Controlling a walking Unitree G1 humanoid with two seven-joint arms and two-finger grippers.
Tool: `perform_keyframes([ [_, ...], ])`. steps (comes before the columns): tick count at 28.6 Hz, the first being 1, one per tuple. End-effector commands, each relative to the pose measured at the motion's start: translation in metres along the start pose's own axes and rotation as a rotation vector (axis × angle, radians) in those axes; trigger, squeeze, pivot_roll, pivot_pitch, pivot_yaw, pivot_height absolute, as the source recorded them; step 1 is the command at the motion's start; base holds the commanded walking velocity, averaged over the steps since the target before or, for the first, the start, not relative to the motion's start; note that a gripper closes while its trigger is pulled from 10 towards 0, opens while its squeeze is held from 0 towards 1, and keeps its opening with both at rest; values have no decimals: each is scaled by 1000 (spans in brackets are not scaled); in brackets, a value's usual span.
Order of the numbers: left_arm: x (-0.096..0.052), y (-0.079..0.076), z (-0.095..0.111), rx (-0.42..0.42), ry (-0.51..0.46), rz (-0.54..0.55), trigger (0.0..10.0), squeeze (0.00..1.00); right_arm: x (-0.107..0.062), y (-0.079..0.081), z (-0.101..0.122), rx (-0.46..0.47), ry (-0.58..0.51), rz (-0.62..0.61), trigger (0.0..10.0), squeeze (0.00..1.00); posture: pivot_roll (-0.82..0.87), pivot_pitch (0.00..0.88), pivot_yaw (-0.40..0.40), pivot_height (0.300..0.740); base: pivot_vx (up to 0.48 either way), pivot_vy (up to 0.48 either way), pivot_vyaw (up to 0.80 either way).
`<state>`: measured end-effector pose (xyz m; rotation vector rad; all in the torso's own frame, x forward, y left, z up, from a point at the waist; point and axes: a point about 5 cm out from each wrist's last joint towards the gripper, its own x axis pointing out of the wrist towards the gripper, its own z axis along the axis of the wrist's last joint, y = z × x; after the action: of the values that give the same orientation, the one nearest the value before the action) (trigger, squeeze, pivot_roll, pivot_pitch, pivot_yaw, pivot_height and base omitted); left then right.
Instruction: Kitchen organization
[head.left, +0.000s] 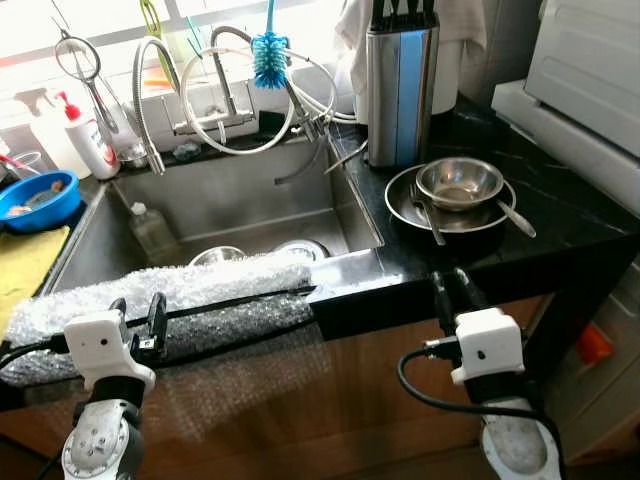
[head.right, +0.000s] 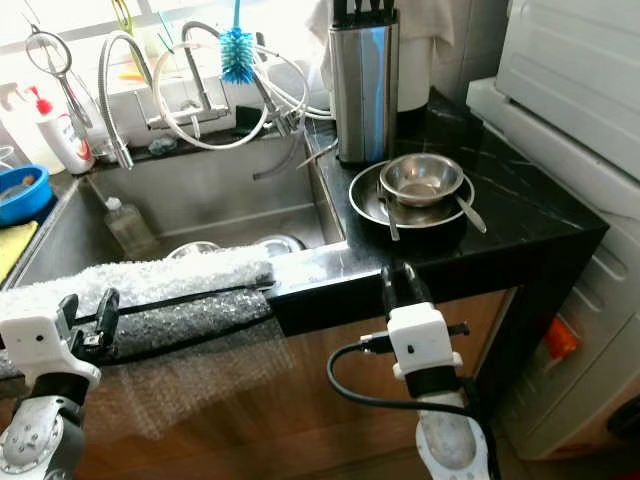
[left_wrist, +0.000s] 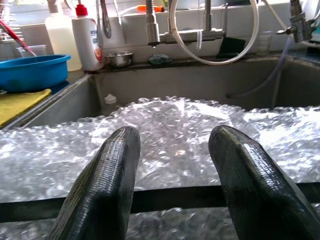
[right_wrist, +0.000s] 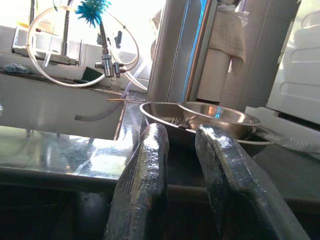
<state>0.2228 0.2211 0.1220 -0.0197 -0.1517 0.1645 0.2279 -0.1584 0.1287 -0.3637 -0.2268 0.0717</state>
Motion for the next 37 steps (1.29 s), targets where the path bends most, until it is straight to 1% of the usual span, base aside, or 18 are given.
perform_keyframes([
  [1,2,1,6,21,-17,12,10000,0,3,-2,6,10,-21,-1,10000,0,-156,0,110,740,0,0,0],
  [8,7,4,9,54,-32,11,10000,0,6,-6,7,1,-23,-3,10000,0,-155,0,97,740,0,0,0],
  [13,9,-2,16,73,-49,-9,10000,0,5,-15,6,-15,-20,1,10000,0,-139,0,92,740,0,0,0],
  [15,9,-3,17,81,-53,-18,10000,0,5,-16,5,-17,-18,-1,10000,0,-137,0,94,740,0,0,0],
  [19,12,0,24,118,-66,-46,10000,0,9,-19,5,-23,-18,-17,10000,0,-129,0,105,740,0,0,0],
  [21,14,4,27,142,-72,-67,10000,0,11,-20,5,-22,-21,-20,10000,0,-121,0,112,740,0,0,0],
  [24,16,7,29,159,-72,-83,10000,0,12,-19,5,-20,-22,-17,10000,0,-114,0,121,740,0,0,0],
  [26,22,12,31,208,-75,-121,10000,0,15,-17,4,-17,-24,-16,10000,0,-87,0,142,740,0,0,0],
  [27,28,16,36,223,-84,-127,10000,0,20,-15,5,-10,-30,-20,10000,0,-78,0,147,740,0,0,0],
  [28,30,19,38,225,-86,-124,10000,0,23,-14,5,-5,-36,-21,10000,0,-70,0,145,740,0,0,0],
  [30,31,23,37,242,-83,-131,10000,0,26,-10,6,3,-42,-18,10000,0,-63,0,135,740,0,0,0],
  [31,29,26,34,261,-73,-143,10000,0,29,-6,8,15,-48,-3,10000,0,-58,0,118,740,0,0,0],
  [32,28,27,33,269,-67,-147,10000,0,29,-4,10,19,-51,8,10000,0,-58,0,118,740,0,0,0],
  [33,27,29,31,266,-67,-140,10000,0,29,-1,11,19,-56,32,10000,0,-55,0,105,740,0,0,0],
  [35,27,31,31,266,-70,-129,10000,0,29,-1,10,22,-55,52,10000,0,-54,0,98,740,0,0,0],
  [37,28,35,30,272,-68,-126,10000,0,29,3,11,22,-57,62,10000,0,-62,0,93,740,0,0,0],
])
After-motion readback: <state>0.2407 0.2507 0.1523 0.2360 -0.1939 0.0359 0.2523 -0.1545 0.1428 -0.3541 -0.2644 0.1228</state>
